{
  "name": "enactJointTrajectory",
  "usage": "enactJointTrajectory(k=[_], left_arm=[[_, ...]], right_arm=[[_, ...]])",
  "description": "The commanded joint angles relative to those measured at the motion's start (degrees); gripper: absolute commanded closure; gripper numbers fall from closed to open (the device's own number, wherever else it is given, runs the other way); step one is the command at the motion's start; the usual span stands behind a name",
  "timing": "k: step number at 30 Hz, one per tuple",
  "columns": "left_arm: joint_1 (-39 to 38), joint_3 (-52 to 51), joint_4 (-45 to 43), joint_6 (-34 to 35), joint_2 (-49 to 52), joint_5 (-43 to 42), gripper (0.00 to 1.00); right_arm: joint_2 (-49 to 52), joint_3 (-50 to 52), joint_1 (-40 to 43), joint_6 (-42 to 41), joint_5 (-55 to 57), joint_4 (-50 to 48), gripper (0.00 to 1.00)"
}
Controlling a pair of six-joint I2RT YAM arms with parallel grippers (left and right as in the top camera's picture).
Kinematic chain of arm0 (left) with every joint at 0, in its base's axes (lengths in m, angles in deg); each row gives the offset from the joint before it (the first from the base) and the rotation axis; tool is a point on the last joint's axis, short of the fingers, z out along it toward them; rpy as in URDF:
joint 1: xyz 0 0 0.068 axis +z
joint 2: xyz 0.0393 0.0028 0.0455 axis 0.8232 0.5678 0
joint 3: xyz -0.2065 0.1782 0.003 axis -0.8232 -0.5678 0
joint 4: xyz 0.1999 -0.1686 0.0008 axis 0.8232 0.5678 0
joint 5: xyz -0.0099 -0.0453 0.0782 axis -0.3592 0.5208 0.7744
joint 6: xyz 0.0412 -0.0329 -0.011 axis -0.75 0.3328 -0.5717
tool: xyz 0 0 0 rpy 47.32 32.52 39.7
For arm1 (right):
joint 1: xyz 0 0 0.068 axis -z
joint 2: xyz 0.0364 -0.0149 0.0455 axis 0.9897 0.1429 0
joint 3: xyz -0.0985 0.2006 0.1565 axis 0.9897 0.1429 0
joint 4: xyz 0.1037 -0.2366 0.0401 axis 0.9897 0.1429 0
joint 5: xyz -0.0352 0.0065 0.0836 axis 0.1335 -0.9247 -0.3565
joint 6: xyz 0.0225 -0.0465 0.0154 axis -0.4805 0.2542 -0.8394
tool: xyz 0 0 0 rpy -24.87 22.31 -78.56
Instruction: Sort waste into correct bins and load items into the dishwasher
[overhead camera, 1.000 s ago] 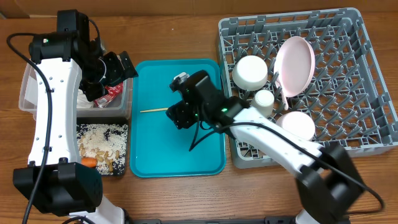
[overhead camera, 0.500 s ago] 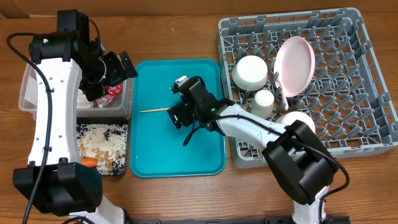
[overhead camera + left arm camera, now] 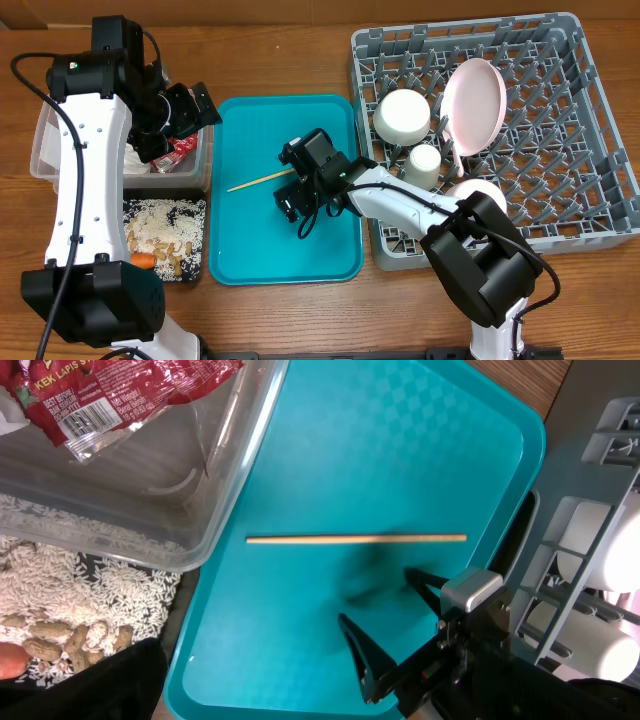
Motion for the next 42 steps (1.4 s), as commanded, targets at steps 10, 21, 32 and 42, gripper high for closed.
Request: enactJointTrajectory(k=[10,21,32,42], left_arm=[[-0.3,1.2,-0.1,0.2,0.2,-0.6,0.0],[-0.3,1.2,-0.1,0.2,0.2,-0.6,0.0],[-0.3,1.2,-0.1,0.2,0.2,-0.6,0.0],[-0.3,1.2,-0.1,0.2,0.2,-0.6,0.0]], right_arm=[[-5.4,-2.6,-0.1,0.5,-5.5,-8.4,0.0],[4.3,-2.6,0.0,0.4,5.4,-15.4,0.0],[7.0,-2.6,0.0,-0.3,7.6,-11.6,0.0],[5.4,-2.6,0.0,-0.2,-16.4,-3.7,0.0]])
